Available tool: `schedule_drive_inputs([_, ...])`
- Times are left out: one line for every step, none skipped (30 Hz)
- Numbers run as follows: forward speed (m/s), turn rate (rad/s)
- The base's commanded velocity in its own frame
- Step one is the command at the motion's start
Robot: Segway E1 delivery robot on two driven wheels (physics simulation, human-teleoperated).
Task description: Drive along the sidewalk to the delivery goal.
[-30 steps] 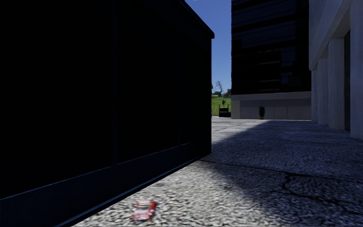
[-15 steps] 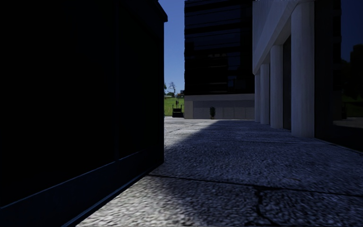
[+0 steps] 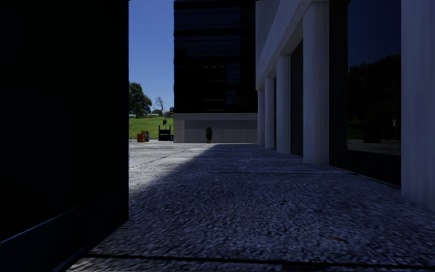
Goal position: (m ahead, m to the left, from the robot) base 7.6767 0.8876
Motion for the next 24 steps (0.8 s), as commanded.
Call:
schedule_drive_inputs([1.52,0.0])
schedule_drive_inputs([1.52,0.0])
schedule_drive_inputs([1.52,0.0])
schedule_drive_inputs([1.52,0.0])
schedule_drive_inputs([1.52,0.0])
schedule_drive_inputs([1.52,0.0])
schedule_drive_inputs([1.52,0.0])
schedule_drive_inputs([1.52,0.0])
schedule_drive_inputs([1.52,0.0])
schedule_drive_inputs([1.53,0.0])
schedule_drive_inputs([1.53,0.0])
schedule_drive_inputs([1.53,0.0])
schedule_drive_inputs([1.53,0.0])
schedule_drive_inputs([1.53,0.0])
schedule_drive_inputs([1.54,0.0])
schedule_drive_inputs([1.54,0.0])
schedule_drive_inputs([1.54,0.0])
schedule_drive_inputs([1.54,0.0])
schedule_drive_inputs([1.55,0.0])
schedule_drive_inputs([1.55,0.0])
schedule_drive_inputs([1.55,0.0])
schedule_drive_inputs([1.55,0.0])
schedule_drive_inputs([1.55,0.0])
schedule_drive_inputs([1.55,0.0])
